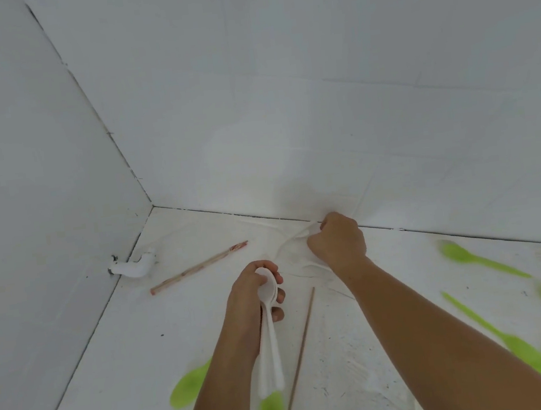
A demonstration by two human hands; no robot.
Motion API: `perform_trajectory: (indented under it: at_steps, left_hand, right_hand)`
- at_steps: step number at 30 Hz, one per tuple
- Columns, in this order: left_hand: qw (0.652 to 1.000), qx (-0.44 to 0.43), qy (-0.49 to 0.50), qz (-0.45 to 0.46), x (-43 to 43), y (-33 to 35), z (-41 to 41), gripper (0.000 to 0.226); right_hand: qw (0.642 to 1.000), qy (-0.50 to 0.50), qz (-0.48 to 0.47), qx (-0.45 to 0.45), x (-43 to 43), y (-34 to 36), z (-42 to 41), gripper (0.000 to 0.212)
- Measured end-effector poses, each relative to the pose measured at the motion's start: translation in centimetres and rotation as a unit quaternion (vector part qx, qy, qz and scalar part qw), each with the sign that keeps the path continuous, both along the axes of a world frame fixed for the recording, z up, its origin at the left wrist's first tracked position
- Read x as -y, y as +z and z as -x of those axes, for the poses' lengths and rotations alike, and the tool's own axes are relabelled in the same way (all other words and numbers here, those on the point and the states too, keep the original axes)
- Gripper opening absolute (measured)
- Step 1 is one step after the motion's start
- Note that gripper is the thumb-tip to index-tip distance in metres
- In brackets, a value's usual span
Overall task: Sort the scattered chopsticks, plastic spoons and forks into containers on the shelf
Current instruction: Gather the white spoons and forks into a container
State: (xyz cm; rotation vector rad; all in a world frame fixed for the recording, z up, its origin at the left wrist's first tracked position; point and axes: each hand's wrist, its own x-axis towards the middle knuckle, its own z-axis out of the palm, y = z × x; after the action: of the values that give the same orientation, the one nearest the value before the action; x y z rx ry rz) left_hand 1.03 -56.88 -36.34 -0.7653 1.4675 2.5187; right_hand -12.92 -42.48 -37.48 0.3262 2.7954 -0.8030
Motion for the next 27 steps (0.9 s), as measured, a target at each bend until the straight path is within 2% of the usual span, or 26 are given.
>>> perform_trajectory:
  at_steps: [3, 5, 6, 10, 13, 15, 17, 19, 21, 22, 23, 25, 27]
  left_hand:
    - [1.0, 0.006, 0.017, 0.005, 0.0, 0.1, -0.2, 0.033]
    - [1.0, 0.005, 0.016, 0.013, 0.2, 0.2, -0.2, 0.034]
    - [1.0, 0.002, 0.011, 0.014, 0.4, 0.2, -0.2, 0.031]
    - [1.0, -0.012, 0.003, -0.001, 1.1, -0.2, 0.0, 0.023]
    - [1.0, -0.01, 0.01, -0.024, 1.4, -0.9, 0.4, 0.02]
    - [1.0, 0.001, -0.006, -0.003, 1.5, -1.4, 0.5, 0.019]
    - [1.0, 0.007, -0.016, 0.013, 1.6, -1.7, 0.5, 0.019]
    - [1.0, 0.0, -0.011, 0.008, 1.5, -1.8, 0.4, 0.02]
    - [1.0, -0.01, -0.005, -0.003, 1.3, -1.6, 0.3, 0.021]
    - [1.0, -0.015, -0.002, -0.009, 1.1, -1.4, 0.3, 0.021]
    - [1.0, -0.021, -0.001, -0.017, 0.8, -1.1, 0.3, 0.02]
    - [0.999, -0.03, 0.004, -0.037, 0.2, -0.4, 0.2, 0.017]
    - [0.996, -0.042, 0.011, -0.073, -0.8, 0.5, -0.2, 0.011]
  right_hand:
    - [0.99, 0.082, -0.005, -0.114, 0.7, -0.1, -0.2, 0.016]
    - [0.963, 0.171, -0.044, -0.202, 1.8, -0.9, -0.1, 0.014]
    - [0.951, 0.209, -0.068, -0.218, 2.3, -1.2, 0.1, 0.017]
    - [0.937, 0.282, -0.166, -0.123, 4.3, -2.3, 1.0, 0.027]
    - [0.936, 0.281, -0.182, -0.112, 5.0, -2.3, 1.6, 0.025]
    - [0.938, 0.281, -0.171, -0.105, 5.1, -2.0, 2.0, 0.023]
    - [0.952, 0.265, -0.095, -0.12, 4.5, -1.5, 2.1, 0.019]
    - [0.961, 0.206, 0.048, -0.18, 3.6, -0.5, 1.2, 0.01]
    - [0.947, 0.112, 0.185, -0.237, 2.5, 1.9, -0.9, 0.007]
    - [0.941, 0.061, 0.24, -0.231, 2.0, 3.3, -2.2, 0.01]
    - [0.93, 0.015, 0.303, -0.206, 1.6, 4.7, -3.7, 0.015]
    - [0.876, -0.061, 0.457, -0.139, 1.2, 6.2, -6.6, 0.022]
    - [0.834, -0.116, 0.533, -0.085, 1.2, 6.5, -9.6, 0.026]
